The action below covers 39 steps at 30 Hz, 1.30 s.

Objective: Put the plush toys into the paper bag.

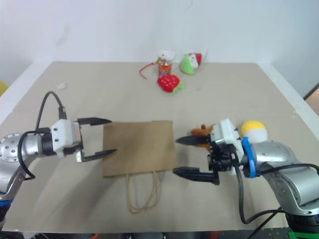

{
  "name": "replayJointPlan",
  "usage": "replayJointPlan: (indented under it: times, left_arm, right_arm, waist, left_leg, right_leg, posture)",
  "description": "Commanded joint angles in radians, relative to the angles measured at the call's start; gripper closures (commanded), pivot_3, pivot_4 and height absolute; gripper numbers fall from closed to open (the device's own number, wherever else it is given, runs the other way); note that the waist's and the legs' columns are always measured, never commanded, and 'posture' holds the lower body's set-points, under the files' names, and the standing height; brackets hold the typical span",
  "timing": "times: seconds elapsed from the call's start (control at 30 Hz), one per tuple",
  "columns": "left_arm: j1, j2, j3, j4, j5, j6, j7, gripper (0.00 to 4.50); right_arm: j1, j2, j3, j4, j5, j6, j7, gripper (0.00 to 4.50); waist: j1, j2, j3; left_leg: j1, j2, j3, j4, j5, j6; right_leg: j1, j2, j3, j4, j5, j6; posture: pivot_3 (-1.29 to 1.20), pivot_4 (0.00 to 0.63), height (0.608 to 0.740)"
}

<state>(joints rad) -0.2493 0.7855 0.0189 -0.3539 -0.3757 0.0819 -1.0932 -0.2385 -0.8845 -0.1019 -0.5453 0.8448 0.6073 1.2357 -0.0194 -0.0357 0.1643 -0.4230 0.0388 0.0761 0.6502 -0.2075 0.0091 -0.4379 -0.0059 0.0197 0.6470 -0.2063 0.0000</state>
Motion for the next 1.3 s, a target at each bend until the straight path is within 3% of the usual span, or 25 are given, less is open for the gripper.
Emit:
replayJointPlan:
  times: [0.03, 0.37, 0.9, 1.03, 1.1, 1.27, 1.3]
  left_arm:
    - [0.012, 0.013, -0.066, -0.036, -0.005, -0.111, -0.128, 0.08]
    - [0.029, 0.009, -0.173, 0.021, 0.134, -0.483, -0.262, 0.08]
    - [-0.078, -0.130, -0.344, 0.150, 0.235, -0.564, -0.216, 0.08]
    - [-0.091, -0.120, -0.328, 0.149, 0.189, -0.525, -0.215, 0.95]
    - [-0.092, -0.105, -0.310, 0.149, 0.159, -0.512, -0.222, 2.08]
    - [-0.086, -0.092, -0.256, 0.145, 0.059, -0.399, -0.193, 3.48]
    - [-0.089, -0.096, -0.244, 0.147, 0.043, -0.373, -0.185, 4.06]
  right_arm:
    - [-0.092, -0.003, 0.061, 0.006, -0.001, -0.007, 0.058, 0.00]
    - [-0.035, -0.011, 0.042, -0.032, -0.007, 0.014, 0.000, 0.00]
    - [0.021, -0.014, 0.023, -0.072, -0.012, 0.017, -0.070, 0.00]
    - [0.027, -0.017, 0.020, -0.067, -0.019, 0.009, -0.068, 0.00]
    - [0.030, -0.018, 0.020, -0.066, -0.022, 0.005, -0.066, 0.00]
    - [0.041, -0.018, 0.027, -0.061, -0.035, -0.008, -0.062, 0.00]
    - [0.043, -0.019, 0.028, -0.060, -0.038, -0.010, -0.061, 0.00]
  waist:
    - [0.000, 0.000, 0.000]
    - [0.002, -0.001, 0.000]
    - [0.002, -0.001, 0.000]
    - [0.001, -0.001, 0.000]
    - [0.001, -0.001, 0.000]
    - [0.001, -0.001, 0.000]
    - [0.001, -0.001, 0.000]
  left_leg:
    - [0.000, 0.000, 0.001, 0.000, 0.000, 0.000]
    - [0.000, 0.000, 0.000, 0.001, 0.000, 0.000]
    - [0.000, 0.001, 0.000, 0.003, 0.000, 0.000]
    - [0.000, 0.001, 0.001, 0.003, 0.000, 0.000]
    - [0.000, 0.001, 0.001, 0.003, 0.000, 0.000]
    - [0.000, 0.002, 0.000, 0.003, 0.000, 0.000]
    - [0.000, 0.002, 0.001, 0.003, 0.000, 0.000]
  right_leg:
    - [0.000, 0.000, 0.000, 0.000, 0.000, 0.000]
    - [0.000, -0.002, 0.000, 0.000, 0.000, 0.000]
    - [0.001, 0.001, 0.000, 0.001, 0.001, 0.001]
    - [0.001, 0.001, 0.000, 0.001, 0.001, 0.001]
    - [0.001, 0.001, 0.000, 0.001, 0.001, 0.001]
    - [0.001, 0.001, 0.000, 0.001, 0.001, 0.001]
    - [0.001, 0.001, 0.000, 0.001, 0.001, 0.001]
  posture:
    - [0.00, 0.150, 0.740]
    - [0.00, 0.150, 0.740]
    - [0.00, 0.150, 0.740]
    - [0.00, 0.150, 0.740]
    - [0.00, 0.150, 0.740]
    - [0.00, 0.150, 0.740]
    - [0.00, 0.150, 0.740]
